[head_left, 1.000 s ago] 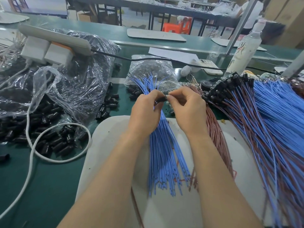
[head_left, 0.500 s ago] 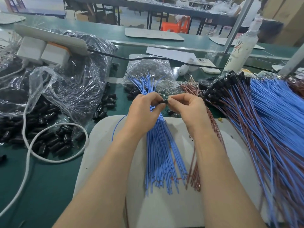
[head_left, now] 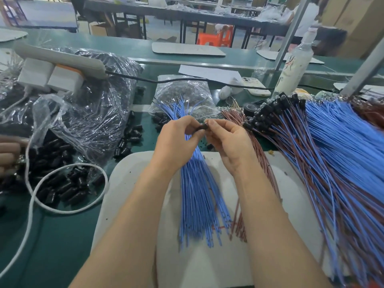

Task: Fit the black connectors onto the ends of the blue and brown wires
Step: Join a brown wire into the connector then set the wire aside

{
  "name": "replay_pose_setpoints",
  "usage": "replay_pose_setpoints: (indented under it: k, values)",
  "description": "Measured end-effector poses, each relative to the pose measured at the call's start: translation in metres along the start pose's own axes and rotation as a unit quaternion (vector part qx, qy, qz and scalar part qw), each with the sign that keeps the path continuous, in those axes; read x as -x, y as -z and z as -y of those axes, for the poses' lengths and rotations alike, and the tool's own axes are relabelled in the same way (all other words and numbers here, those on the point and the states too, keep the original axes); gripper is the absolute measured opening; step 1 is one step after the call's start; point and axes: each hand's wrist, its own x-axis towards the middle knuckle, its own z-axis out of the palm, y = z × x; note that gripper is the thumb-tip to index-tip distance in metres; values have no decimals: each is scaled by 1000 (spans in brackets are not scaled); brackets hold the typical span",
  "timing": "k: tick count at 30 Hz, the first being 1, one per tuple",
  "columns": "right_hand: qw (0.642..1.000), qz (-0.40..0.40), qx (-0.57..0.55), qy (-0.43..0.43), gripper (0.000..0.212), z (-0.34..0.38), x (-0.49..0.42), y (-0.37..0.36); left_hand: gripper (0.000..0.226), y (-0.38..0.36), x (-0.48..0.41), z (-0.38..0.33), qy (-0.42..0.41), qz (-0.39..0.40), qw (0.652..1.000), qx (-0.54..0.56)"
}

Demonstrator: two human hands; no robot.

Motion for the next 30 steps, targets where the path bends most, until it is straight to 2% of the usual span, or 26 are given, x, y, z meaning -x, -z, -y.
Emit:
replay_pose_setpoints:
  k: [3,6,8,10,12,15,16,18,20,23,26,30]
  values:
    - [995,48,-82,-16,24,14,8,-7,6,5,-9,-30,6,-16,999,41]
    - [977,169,-117,-54,44,40,22,-3,5,14,-28,-79,-20,-69,995,72]
    - [968,220,-112,-44,47,65,35,11,4,17,-40,-115,-51,-98,984,141]
    - [972,226,-63,1,40,91,48,36,8,15,-50,-146,-77,-152,961,217]
    - [983,173,10,54,27,117,64,67,12,8,-58,-170,-78,-208,932,285]
    - [985,-3,145,97,17,144,84,112,15,-19,-68,-192,-11,-214,887,409]
    - [969,-66,209,112,18,148,87,124,14,-34,-71,-196,20,-188,874,448]
    - [911,-170,353,128,19,142,82,145,9,-69,-73,-198,85,-98,855,501]
    - [850,-235,459,103,19,124,67,162,6,-111,-68,-189,142,5,889,435]
    - [784,-284,552,-3,25,85,44,177,10,-166,-48,-164,166,109,952,232]
    - [767,-301,566,-38,27,57,35,182,13,-188,-32,-145,139,148,971,128]
    - [781,-336,527,17,16,53,30,180,16,-184,-32,-139,89,146,977,126]
